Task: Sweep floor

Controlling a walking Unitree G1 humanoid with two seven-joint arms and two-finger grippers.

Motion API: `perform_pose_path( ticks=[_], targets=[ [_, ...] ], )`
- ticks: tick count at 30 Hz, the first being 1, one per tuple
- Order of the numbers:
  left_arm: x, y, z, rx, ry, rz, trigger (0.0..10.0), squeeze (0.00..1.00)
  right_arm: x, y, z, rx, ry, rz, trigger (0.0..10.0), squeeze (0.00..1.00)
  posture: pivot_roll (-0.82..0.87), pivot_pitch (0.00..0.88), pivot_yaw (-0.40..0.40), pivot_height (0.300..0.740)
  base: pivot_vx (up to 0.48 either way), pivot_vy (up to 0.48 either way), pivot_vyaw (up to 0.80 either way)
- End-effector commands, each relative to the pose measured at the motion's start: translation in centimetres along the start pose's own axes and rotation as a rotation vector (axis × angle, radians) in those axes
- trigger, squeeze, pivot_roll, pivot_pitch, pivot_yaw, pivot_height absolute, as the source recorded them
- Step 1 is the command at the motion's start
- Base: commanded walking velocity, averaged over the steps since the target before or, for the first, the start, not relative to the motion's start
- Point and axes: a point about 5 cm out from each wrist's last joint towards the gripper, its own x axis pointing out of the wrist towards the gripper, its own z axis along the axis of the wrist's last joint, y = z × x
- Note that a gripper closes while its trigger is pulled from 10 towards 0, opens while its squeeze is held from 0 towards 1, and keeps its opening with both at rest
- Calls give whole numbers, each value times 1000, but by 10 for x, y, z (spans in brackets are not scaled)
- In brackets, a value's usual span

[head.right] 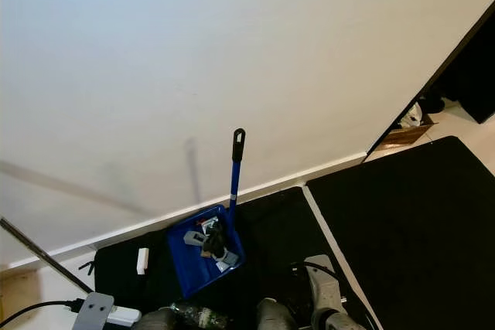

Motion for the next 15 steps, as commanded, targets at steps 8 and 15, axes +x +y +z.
perform_pose_path(
  ticks=[8,15],
  targets=[
    [-2,-3,-8,19,24,-14,10000,0,-2,1,-7,-6,24,6,10000,0,12,127,-25,740,0,0,0],
    [-2,-3,-8,19,23,-14,10000,0,-1,1,-6,-2,22,4,10000,0,11,127,-24,740,0,0,0]
  ],
)
